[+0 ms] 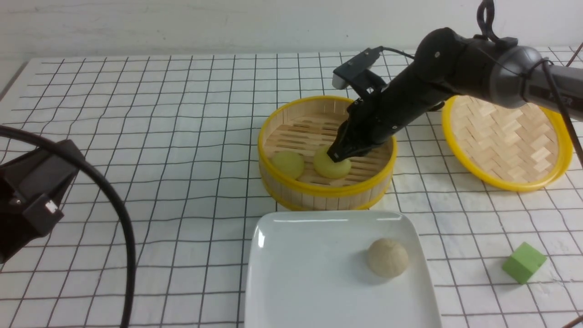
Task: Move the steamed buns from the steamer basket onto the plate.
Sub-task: Use the right arm to grab the steamed stuffed bun that is closest to it, then use the right arm to put the steamed stuffed bun into the plate
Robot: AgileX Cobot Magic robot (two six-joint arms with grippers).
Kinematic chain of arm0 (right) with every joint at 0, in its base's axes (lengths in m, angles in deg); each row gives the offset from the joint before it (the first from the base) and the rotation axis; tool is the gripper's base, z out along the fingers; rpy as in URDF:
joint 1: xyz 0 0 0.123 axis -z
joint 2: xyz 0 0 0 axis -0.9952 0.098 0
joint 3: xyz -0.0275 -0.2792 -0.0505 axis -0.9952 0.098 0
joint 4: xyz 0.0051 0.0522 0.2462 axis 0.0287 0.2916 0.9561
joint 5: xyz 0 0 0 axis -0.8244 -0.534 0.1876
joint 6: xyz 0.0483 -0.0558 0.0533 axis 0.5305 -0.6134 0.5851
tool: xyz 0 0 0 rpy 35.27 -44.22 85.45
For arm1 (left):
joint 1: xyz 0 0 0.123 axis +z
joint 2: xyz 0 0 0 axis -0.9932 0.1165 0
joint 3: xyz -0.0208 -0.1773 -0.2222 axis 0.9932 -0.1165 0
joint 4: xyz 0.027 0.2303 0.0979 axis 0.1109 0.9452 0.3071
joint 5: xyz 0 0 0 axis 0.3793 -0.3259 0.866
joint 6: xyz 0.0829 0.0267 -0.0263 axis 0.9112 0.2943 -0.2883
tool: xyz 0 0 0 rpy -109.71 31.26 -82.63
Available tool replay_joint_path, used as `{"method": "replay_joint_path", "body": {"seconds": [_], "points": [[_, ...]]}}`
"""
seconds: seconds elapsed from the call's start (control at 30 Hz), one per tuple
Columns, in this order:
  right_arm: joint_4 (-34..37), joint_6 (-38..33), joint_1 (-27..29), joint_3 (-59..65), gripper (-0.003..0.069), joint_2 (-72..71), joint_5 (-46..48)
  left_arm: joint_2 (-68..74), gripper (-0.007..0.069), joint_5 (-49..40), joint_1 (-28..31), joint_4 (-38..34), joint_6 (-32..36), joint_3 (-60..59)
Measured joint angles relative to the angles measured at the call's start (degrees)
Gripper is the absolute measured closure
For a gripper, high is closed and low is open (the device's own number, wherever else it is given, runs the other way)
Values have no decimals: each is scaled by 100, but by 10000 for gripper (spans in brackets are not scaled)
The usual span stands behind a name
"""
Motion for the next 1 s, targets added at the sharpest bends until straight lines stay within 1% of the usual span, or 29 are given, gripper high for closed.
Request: {"method": "replay_joint_path", "body": {"seconds": [0.27, 0.43, 0.6, 0.7, 0.73, 0.77, 0.8, 0.87, 0.9, 1.0], "points": [[-45, -147, -5, 7, 650, -332, 88, 0, 342, 0, 0, 0, 0, 0], [-274, -85, -5, 7, 650, -1153, 268, 0, 342, 0, 0, 0, 0, 0], [-518, 389, -5, 7, 648, -1936, 766, 0, 342, -18, 0, 0, 0, 0], [-701, 794, -5, 7, 647, -2218, 1251, 0, 342, -18, 0, 0, 0, 0], [-722, 825, -5, 7, 647, -2232, 1291, 0, 342, -18, 0, 0, 0, 0], [-806, 1118, -5, 7, 647, -2362, 1728, 0, 342, -20, 0, 0, 0, 0], [-826, 1243, -5, 7, 647, -2397, 1957, 0, 342, -20, 0, 0, 0, 0], [-834, 1332, -5, 7, 647, -2435, 2188, 0, 342, -20, 0, 0, 0, 0], [-815, 1417, -5, 7, 647, -2448, 2507, 0, 342, -20, 0, 0, 0, 0], [-732, 1473, -5, 7, 645, -2433, 2631, 0, 342, -20, 0, 0, 0, 0]]}}
